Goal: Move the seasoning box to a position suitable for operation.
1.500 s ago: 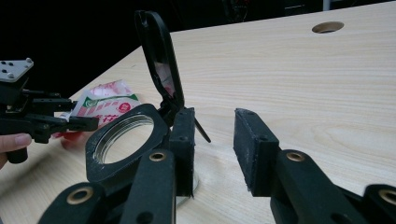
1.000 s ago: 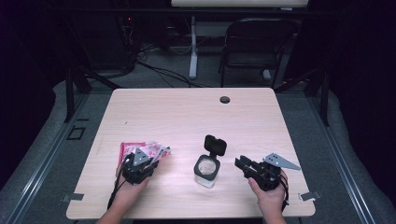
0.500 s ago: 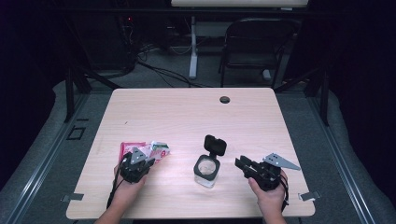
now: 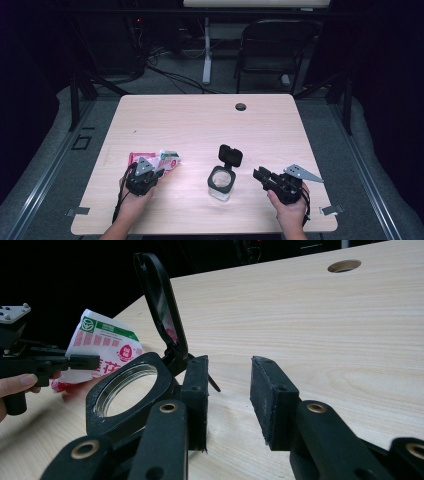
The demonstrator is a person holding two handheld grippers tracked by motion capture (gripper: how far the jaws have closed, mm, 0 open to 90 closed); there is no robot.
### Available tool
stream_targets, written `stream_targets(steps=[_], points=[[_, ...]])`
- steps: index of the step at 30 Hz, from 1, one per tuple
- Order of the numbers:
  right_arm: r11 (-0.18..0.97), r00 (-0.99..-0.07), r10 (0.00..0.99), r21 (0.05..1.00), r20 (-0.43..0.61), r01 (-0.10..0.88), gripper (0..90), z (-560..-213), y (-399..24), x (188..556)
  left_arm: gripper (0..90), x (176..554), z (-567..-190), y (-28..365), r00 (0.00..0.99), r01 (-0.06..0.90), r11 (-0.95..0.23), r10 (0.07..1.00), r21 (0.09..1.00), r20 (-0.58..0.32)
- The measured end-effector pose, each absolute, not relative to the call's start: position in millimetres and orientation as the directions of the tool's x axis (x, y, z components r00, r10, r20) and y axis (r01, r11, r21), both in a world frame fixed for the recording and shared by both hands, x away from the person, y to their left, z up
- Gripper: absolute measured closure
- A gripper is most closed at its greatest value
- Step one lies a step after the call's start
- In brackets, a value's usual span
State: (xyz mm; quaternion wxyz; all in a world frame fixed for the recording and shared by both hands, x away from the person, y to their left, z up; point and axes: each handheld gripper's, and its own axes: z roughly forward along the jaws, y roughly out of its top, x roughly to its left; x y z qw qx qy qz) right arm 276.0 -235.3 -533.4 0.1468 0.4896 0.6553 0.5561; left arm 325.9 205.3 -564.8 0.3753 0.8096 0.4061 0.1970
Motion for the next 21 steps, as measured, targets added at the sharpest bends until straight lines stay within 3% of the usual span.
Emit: stream_targets(steps=[21], points=[[-0.105, -0.465, 0.809, 0.866, 0.360, 0.489, 68.3, -535, -237, 277, 90.0, 322, -547, 213, 0.583, 0.489, -0.384, 0.812, 0.783, 0.034]])
